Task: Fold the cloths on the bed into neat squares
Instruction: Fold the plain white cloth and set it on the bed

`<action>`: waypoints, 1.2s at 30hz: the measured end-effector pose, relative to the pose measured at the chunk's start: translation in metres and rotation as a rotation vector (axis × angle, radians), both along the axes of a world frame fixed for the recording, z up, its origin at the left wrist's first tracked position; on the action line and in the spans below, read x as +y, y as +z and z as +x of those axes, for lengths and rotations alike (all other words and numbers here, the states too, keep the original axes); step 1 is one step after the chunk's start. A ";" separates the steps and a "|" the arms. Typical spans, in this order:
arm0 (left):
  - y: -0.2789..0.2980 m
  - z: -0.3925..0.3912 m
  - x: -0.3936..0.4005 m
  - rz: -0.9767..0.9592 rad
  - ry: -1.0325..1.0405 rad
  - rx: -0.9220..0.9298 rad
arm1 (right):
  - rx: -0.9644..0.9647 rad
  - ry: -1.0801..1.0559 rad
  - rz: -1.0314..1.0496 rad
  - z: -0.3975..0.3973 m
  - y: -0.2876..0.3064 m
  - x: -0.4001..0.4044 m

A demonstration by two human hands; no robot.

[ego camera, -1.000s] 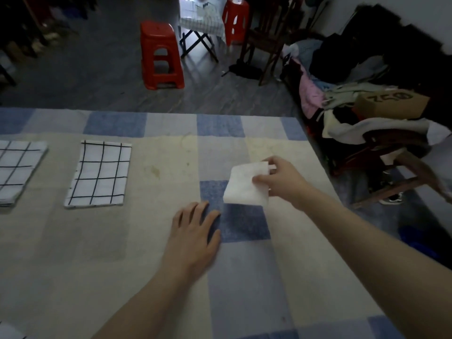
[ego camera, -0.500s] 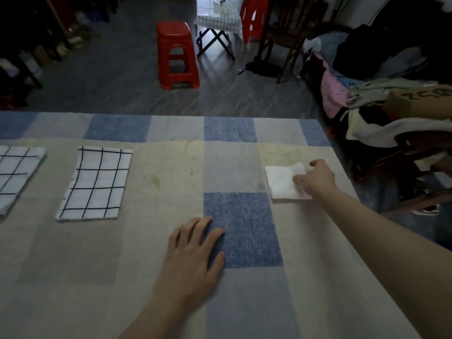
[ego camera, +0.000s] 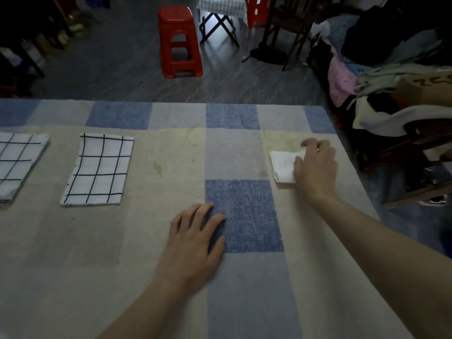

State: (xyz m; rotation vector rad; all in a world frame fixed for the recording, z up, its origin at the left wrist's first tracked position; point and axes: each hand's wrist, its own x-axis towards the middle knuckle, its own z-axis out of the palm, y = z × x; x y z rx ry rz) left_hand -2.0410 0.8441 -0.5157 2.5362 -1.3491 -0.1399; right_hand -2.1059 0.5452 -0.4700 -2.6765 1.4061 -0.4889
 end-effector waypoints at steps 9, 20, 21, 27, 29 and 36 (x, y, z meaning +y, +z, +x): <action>0.002 -0.005 0.004 -0.017 -0.002 -0.018 | 0.318 0.208 0.292 -0.020 0.018 0.057; 0.070 -0.037 0.099 -0.285 0.280 0.234 | 0.512 0.442 0.563 -0.153 0.054 0.285; 0.074 -0.052 0.130 -0.288 0.279 0.218 | 0.521 0.409 0.573 -0.157 0.055 0.295; 0.068 -0.157 0.306 -0.206 0.508 0.209 | 0.534 0.574 0.581 -0.139 0.077 0.376; 0.060 -0.189 0.359 -0.143 0.620 0.201 | 0.511 0.667 0.570 -0.133 0.085 0.402; 0.063 -0.249 0.474 -0.059 0.962 0.201 | 0.510 0.848 0.572 -0.126 0.106 0.477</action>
